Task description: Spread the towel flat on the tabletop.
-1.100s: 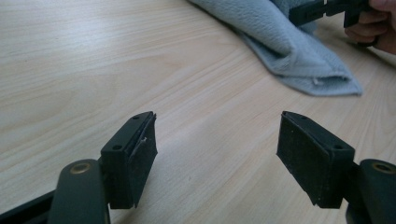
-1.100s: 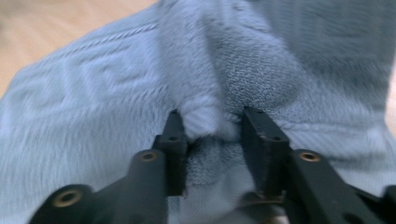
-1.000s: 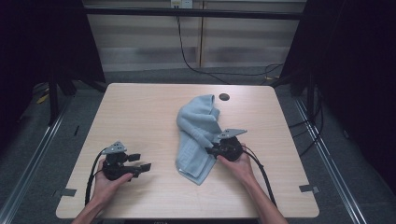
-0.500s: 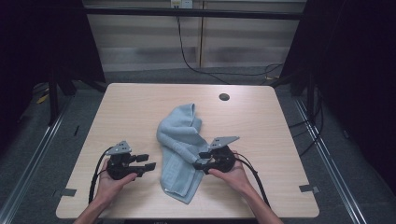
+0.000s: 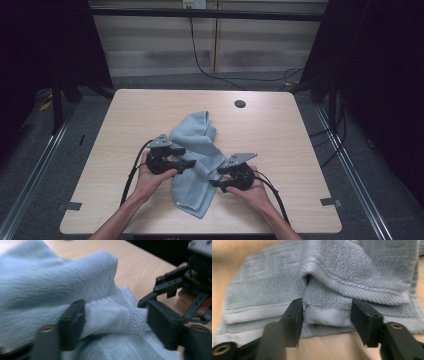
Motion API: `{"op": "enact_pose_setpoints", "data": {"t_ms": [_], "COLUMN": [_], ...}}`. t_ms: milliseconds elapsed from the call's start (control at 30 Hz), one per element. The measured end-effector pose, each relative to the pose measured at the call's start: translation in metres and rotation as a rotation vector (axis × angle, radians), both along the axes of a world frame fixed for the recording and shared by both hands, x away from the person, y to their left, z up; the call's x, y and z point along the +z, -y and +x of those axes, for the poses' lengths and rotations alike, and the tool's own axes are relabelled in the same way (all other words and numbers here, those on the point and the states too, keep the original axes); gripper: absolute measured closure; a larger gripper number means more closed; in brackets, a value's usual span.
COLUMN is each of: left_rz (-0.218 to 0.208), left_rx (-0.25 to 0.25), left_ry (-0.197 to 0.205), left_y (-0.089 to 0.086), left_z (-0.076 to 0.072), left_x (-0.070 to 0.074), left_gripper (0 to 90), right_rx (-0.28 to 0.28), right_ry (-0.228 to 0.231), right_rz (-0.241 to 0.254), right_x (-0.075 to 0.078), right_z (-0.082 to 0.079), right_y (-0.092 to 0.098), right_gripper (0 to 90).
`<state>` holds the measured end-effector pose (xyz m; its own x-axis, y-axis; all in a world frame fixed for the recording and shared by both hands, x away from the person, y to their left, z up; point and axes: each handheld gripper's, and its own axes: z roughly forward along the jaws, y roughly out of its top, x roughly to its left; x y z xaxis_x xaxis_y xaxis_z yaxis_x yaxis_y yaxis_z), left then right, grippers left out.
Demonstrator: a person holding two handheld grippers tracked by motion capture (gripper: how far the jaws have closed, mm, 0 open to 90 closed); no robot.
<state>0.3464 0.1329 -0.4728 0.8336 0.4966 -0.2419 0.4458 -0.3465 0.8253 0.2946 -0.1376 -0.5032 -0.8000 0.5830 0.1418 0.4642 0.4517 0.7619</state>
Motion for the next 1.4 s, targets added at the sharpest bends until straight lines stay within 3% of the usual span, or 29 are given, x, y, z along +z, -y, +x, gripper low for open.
{"op": "enact_pose_setpoints", "data": {"t_ms": [33, 167, 233, 267, 300, 333, 367, 433, 467, 500, 633, 767, 800, 833, 867, 900, 967, 1000, 1067, 1133, 1233, 1267, 1400], "left_rz": [0.017, 0.005, 0.036, 0.079, 0.079, 0.115, 0.148, 0.149, 0.151, 0.151, 0.06, 0.017, -0.034, -0.034, -0.068, -0.104, -0.124, -0.18, -0.181, -0.215, -0.229, -0.238, -0.269], "left_rx": [0.005, 0.014, 0.018, 0.022, 0.022, 0.037, 0.055, 0.059, 0.043, 0.043, 0.046, 0.046, 0.049, 0.049, 0.051, 0.06, 0.076, 0.088, 0.104, 0.125, 0.152, 0.167, 0.24], "left_ry": [-0.002, 0.002, 0.019, 0.04, 0.04, 0.054, 0.08, 0.084, 0.091, 0.091, 0.063, 0.057, 0.043, 0.043, 0.034, 0.037, 0.044, 0.038, 0.066, 0.068, 0.076, 0.074, 0.086], "left_y": [0.001, 0.004, 0.008, 0.011, 0.011, 0.013, 0.015, 0.015, 0.011, 0.011, 0.001, -0.006, -0.013, -0.013, -0.018, -0.026, -0.03, -0.04, -0.049, -0.059, -0.067, -0.072, -0.092], "left_z": [0.001, 0.004, 0.001, -0.001, -0.001, -0.003, -0.005, -0.005, -0.005, -0.005, -0.005, -0.006, -0.005, -0.005, -0.004, -0.004, -0.005, -0.004, -0.003, -0.003, -0.003, -0.003, -0.002], "left_x": [-0.003, -0.012, -0.013, -0.015, -0.015, -0.016, -0.016, -0.016, -0.015, -0.015, -0.01, -0.005, 0.0, 0.0, 0.004, 0.011, 0.015, 0.022, 0.03, 0.036, 0.039, 0.041, 0.047], "left_gripper": [25.2, 21.6, 19.5, 19.5, 23.0, 23.0, 33.8, 44.5, 52.5, 57.4, 69.4, 73.1, 74.9, 75.7, 75.7, 76.7, 77.1, 77.3, 77.6, 77.8, 77.8, 77.9, 77.8], "right_rx": [-0.003, -0.004, -0.007, -0.009, -0.009, -0.01, -0.017, -0.016, -0.025, -0.029, -0.036, -0.053, -0.079, -0.093, -0.093, -0.145, -0.165, -0.216, -0.244, -0.28, -0.314, -0.361, -0.424], "right_ry": [-0.002, 0.006, 0.015, 0.022, 0.022, 0.023, 0.018, 0.014, 0.012, 0.01, -0.007, 0.005, 0.025, 0.03, 0.03, 0.059, 0.067, 0.085, 0.097, 0.114, 0.131, 0.158, 0.204], "right_rz": [0.003, -0.012, -0.011, -0.016, -0.016, -0.021, -0.012, -0.006, 0.001, 0.0, 0.021, 0.04, 0.054, 0.063, 0.063, 0.09, 0.098, 0.115, 0.116, 0.117, 0.129, 0.144, 0.163], "right_x": [-0.001, -0.002, -0.003, -0.003, -0.003, -0.003, -0.003, -0.003, -0.003, -0.003, -0.002, 0.005, 0.012, 0.016, 0.016, 0.026, 0.029, 0.036, 0.039, 0.044, 0.05, 0.059, 0.076], "right_z": [0.0, -0.001, -0.002, -0.003, -0.003, -0.003, -0.003, -0.003, -0.001, -0.001, 0.003, 0.003, 0.004, 0.004, 0.004, 0.006, 0.006, 0.007, 0.008, 0.008, 0.008, 0.008, 0.009], "right_y": [-0.001, -0.005, -0.007, -0.008, -0.008, -0.009, -0.008, -0.007, -0.006, -0.005, -0.002, 0.002, 0.009, 0.013, 0.013, 0.028, 0.033, 0.049, 0.058, 0.069, 0.08, 0.095, 0.12], "right_gripper": [47.0, 48.0, 48.7, 49.9, 49.9, 53.9, 61.5, 64.5, 74.1, 78.3, 86.2, 86.9, 87.1, 87.3, 87.3, 87.5, 87.6, 87.6, 87.7, 87.7, 87.7, 87.7, 87.7]}}
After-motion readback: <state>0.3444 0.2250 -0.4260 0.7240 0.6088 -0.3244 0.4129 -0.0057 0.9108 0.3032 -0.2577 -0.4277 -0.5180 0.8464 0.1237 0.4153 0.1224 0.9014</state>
